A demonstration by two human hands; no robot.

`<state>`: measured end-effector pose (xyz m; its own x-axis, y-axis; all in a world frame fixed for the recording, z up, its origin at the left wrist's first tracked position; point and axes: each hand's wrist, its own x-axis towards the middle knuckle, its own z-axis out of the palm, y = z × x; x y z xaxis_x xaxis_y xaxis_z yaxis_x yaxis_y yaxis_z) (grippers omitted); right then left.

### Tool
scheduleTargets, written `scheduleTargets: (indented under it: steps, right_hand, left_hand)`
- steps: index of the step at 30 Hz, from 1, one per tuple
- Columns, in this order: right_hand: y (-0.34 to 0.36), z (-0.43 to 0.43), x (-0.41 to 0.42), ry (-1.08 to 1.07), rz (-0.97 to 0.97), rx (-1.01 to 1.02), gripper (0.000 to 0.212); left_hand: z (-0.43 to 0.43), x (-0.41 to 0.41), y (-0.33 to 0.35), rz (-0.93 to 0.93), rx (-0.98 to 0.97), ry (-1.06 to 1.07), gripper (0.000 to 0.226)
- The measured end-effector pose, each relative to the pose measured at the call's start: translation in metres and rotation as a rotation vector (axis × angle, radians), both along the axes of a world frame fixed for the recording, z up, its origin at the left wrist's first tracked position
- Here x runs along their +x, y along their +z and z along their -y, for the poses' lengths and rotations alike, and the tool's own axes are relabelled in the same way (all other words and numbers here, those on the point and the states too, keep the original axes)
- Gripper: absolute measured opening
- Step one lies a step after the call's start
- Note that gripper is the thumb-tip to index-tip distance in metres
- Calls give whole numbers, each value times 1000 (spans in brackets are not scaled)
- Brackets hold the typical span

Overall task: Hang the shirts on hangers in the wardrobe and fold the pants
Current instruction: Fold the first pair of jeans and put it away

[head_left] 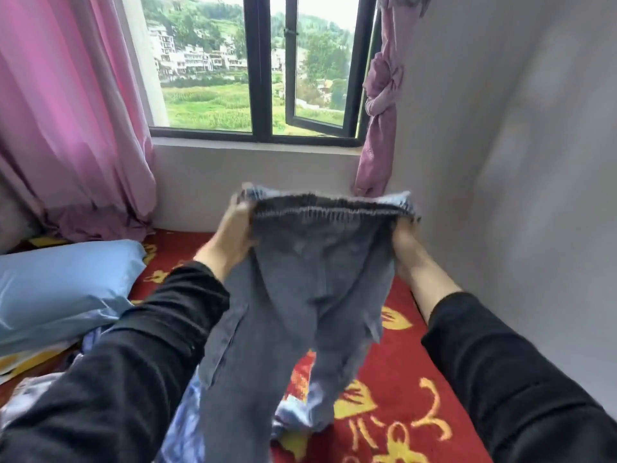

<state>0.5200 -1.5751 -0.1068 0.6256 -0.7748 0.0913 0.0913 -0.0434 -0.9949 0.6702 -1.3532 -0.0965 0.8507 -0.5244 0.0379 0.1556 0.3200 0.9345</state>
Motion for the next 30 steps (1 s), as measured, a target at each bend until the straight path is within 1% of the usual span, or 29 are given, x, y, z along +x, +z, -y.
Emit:
scheduleTargets:
  steps: [1, 2, 3, 4, 5, 6, 8, 9, 11, 13, 15, 17, 18, 20, 22, 24, 26, 27, 28, 30]
  right_hand:
    - [13, 3, 7, -36, 55, -91, 31]
    - [21, 3, 9, -48, 98, -169, 36]
    - [22, 1, 8, -41, 127, -240, 40]
    - [18, -2, 6, -22, 150, -298, 42]
    - [7, -7, -1, 3, 145, -346, 41]
    - [-12, -11, -9, 15, 102, -378, 40]
    - [-58, -19, -28, -24, -100, -399, 41]
    - [-84, -22, -38, -48, -227, -376, 42]
    - [-136, -30, -60, -23, -447, -327, 45]
    - [-185, -44, -86, 61, -688, -291, 45]
    - [-228, -61, -116, 169, -860, -262, 47]
    - [-261, -77, -143, 280, -1001, -260, 56]
    - [-271, -83, -154, 322, -1074, -268, 60]
    - [-284, -89, -170, 326, -1157, -307, 68]
    - [-291, -94, -186, 273, -1181, -407, 74]
    - [-299, -99, -207, 292, -1210, -557, 75]
    - [-313, -105, -234, 413, -1305, -704, 71]
    - [-322, -109, -249, 485, -1363, -747, 68]
    - [-331, -112, -263, 539, -1411, -765, 67]
    - [-346, -117, -288, 553, -1432, -793, 68]
  left_hand:
    - [0, 6, 21, 57, -148, -29, 9]
    - [-3, 10, 34, 104, -236, -45, 14]
    - [-8, 12, 39, 128, -264, -34, 23]
    - [-15, 10, 35, 130, -231, 12, 29]
    - [-22, 8, 21, 123, -144, 80, 33]
    - [-29, 2, -3, 113, -14, 154, 34]
    - [-43, -14, -64, 86, 258, 222, 27]
    - [-50, -24, -97, 76, 380, 219, 26]
    - [-65, -44, -163, 53, 589, 171, 29]
    - [-83, -70, -221, 15, 760, 105, 32]
    - [-103, -97, -270, 23, 888, 13, 35]
    - [-123, -121, -304, 24, 975, -85, 41]
    - [-132, -131, -315, 15, 988, -115, 46]
    - [-144, -144, -328, 27, 972, -134, 57]
    - [-153, -158, -333, 102, 964, -139, 61]
    - [-164, -176, -339, 202, 1031, -181, 52]
    - [-179, -200, -347, 274, 1209, -241, 35]
    - [-187, -216, -351, 276, 1279, -254, 26]
    - [-193, -231, -356, 270, 1317, -250, 20]
    - [-201, -263, -366, 269, 1304, -166, 20]
